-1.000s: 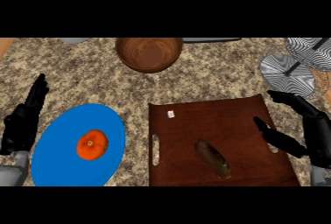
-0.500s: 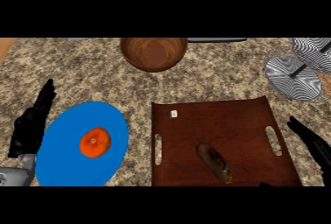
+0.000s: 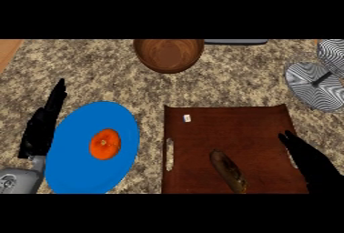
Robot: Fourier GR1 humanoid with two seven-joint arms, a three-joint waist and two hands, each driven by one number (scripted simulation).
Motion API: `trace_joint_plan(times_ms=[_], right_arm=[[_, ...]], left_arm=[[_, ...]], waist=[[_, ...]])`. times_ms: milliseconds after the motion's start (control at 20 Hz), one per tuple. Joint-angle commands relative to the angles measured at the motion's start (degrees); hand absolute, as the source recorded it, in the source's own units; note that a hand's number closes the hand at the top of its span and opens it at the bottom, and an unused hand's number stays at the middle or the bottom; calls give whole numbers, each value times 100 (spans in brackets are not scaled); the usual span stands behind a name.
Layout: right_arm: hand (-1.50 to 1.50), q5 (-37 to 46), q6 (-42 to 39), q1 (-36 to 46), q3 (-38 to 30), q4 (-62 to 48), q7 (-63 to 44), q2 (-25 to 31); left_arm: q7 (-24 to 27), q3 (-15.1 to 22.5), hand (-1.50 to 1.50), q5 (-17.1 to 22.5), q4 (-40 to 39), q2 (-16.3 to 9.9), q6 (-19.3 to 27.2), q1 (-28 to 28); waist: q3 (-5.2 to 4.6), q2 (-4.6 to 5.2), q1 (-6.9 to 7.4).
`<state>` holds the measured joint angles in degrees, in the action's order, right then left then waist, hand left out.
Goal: Pick the sweet potato from the tray and place it in the tiered basket
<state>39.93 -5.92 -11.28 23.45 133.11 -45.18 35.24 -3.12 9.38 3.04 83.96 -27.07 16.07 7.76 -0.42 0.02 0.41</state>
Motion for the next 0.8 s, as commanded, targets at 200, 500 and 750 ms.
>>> trace_joint_plan(times_ms=[200, 500, 750], right_arm=[[-150, 1002, -1262, 1623, 1457, -184, -2726, -1246], [-150, 1184, -1642, 1958, 1528, -1213, -2945, -1949], [-150, 1649, -1878, 1714, 1795, -1283, -3120, -2307]], left_arm=[[256, -230, 0, 71, -613, -13, -331, 316], [169, -32, 0, -201, -345, 333, 14, 194], [-23, -240, 0, -26, -117, 138, -233, 125]], waist=[[15, 11, 16], [26, 10, 7], [31, -18, -36]])
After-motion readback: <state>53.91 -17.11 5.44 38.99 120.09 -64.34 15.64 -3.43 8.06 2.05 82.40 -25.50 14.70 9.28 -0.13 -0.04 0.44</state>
